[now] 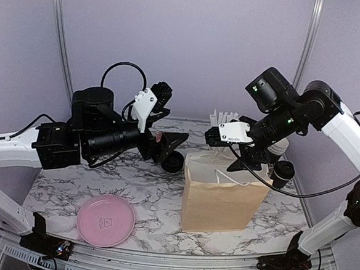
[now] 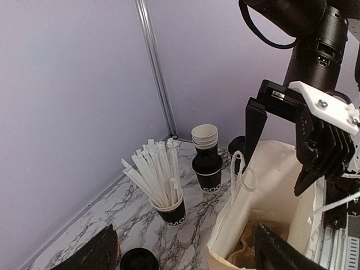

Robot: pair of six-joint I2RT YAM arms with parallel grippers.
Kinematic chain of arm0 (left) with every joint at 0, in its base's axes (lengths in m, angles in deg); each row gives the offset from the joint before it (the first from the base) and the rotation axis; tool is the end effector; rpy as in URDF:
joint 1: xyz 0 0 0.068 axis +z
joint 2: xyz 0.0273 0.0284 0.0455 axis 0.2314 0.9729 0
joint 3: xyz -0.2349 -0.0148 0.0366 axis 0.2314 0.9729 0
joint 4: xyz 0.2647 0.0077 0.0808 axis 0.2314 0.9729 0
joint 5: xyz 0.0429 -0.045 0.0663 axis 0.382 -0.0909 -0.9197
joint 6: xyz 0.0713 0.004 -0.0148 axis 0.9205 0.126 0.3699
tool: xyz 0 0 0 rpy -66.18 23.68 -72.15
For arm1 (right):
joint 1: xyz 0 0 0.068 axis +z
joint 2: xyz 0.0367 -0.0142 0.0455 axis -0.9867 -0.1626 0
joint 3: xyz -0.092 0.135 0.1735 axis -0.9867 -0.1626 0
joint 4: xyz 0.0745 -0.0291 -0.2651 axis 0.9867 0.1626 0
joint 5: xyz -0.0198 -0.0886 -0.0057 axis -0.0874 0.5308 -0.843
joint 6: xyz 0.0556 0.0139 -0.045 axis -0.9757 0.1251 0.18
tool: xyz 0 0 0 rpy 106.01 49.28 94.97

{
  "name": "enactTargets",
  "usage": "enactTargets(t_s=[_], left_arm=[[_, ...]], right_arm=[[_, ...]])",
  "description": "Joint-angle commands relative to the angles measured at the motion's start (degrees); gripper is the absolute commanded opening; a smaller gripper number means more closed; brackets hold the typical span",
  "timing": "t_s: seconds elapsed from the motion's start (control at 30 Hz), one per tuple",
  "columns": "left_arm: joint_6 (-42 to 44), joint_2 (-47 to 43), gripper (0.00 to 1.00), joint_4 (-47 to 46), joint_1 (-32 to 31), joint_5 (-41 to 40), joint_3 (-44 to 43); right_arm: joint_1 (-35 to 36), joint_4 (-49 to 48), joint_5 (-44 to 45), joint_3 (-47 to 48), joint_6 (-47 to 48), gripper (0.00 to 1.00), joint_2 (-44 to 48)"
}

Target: Pack the takeout coffee

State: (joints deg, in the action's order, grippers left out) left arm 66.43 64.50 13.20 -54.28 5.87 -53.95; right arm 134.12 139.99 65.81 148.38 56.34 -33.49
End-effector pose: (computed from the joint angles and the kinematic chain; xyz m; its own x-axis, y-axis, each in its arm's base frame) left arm 0.1485 -0.3230 0.3636 0.1390 0.1142 -0.9837 0.7962 0.5778 0.1796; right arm 0.1672 0.2339 0.3750 0.2741 -0.8698 -0.4103 -0.9280 -0.1272 -0.3501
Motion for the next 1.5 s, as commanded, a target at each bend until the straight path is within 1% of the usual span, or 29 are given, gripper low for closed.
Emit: enactTargets(t_s=[0.0, 0.1, 0.17, 0.3, 0.47, 0.53, 0.63, 0.7, 0.8, 0.87, 0.93, 1.03, 1.13, 1.2, 1.27, 1.3, 1.37, 1.47], left_arm=[[-2.35, 7.62, 0.85, 2.08, 2.43, 10.70, -8.65], [-2.33, 13.79, 0.85, 5.13, 3.24, 14.79, -15.23], [-2.79, 17.72, 0.85, 8.64, 3.59, 14.50, -19.71], [-4.93, 22.85, 0.84, 11.50, 4.84, 14.07, -25.87], [-6.67, 26.81, 0.84, 13.45, 7.37, 19.75, -29.57], [-6.57, 28.41, 0.83, 16.48, 8.06, 22.04, -32.47], [-4.90, 29.86, 0.81, 23.42, 8.41, 24.17, -36.66], [-3.49, 29.86, 0.81, 26.78, 8.42, 24.31, -37.34], [-2.04, 29.57, 0.81, 29.36, 8.42, 22.11, -36.88], [-1.77, 30.07, 0.81, 30.28, 8.42, 22.59, -37.03], [-1.71, 31.40, 0.81, 31.68, 8.42, 25.40, -38.54], [-1.97, 33.09, 0.76, 33.83, 8.42, 29.27, -41.95], [-2.10, 32.66, 0.74, 36.63, 8.42, 22.24, -43.84], [-0.16, 31.67, 0.82, 41.97, 8.43, 20.21, -44.89], [3.07, 30.15, 0.88, 46.23, 8.34, 21.98, -44.15], [3.94, 29.35, 0.90, 46.71, 8.22, 23.19, -43.36], [5.20, 30.05, 0.91, 46.48, 7.57, 25.46, -43.69], [5.51, 34.19, 0.91, 46.43, 6.29, 27.37, -48.66]], right_arm=[[-0.29, -0.15, -1.32, 3.17, 2.86, 0.74, 2.32], [-1.24, -0.69, -1.76, 3.91, 3.92, 0.74, 4.05], [-2.42, -1.13, -2.07, 3.95, 4.61, 0.74, 5.34], [-7.29, -1.23, -5.99, 4.32, 6.16, 0.75, 8.53], [-10.02, -1.42, -10.08, 0.26, 4.56, 0.75, 12.09], [-12.21, -0.47, -13.48, 1.92, 4.11, 0.75, 12.42], [-14.62, 0.29, -19.86, 3.81, 3.23, 0.76, 13.47], [-15.78, 0.21, -22.74, 2.70, 3.29, 0.76, 13.95], [-19.03, -0.02, -25.03, 1.50, 4.14, 0.75, 13.70], [-20.19, -1.42, -25.57, 0.07, 4.35, 0.74, 14.10], [-21.13, -3.39, -25.59, -1.65, 4.36, 0.74, 14.49], [-22.79, -8.30, -24.84, -5.42, 4.03, 0.73, 15.48], [-23.89, -14.47, -22.61, -8.95, 1.68, 0.73, 16.28], [-24.76, -17.08, -22.05, -9.49, -0.05, 0.73, 15.82], [-25.42, -18.17, -22.20, -9.61, -1.53, 0.73, 15.15], [-25.75, -18.69, -22.42, -9.78, -2.17, 0.73, 14.93], [-26.39, -20.22, -22.49, -10.22, -3.56, 0.73, 14.36], [-28.13, -23.86, -23.16, -11.15, -7.49, 0.73, 13.70]])
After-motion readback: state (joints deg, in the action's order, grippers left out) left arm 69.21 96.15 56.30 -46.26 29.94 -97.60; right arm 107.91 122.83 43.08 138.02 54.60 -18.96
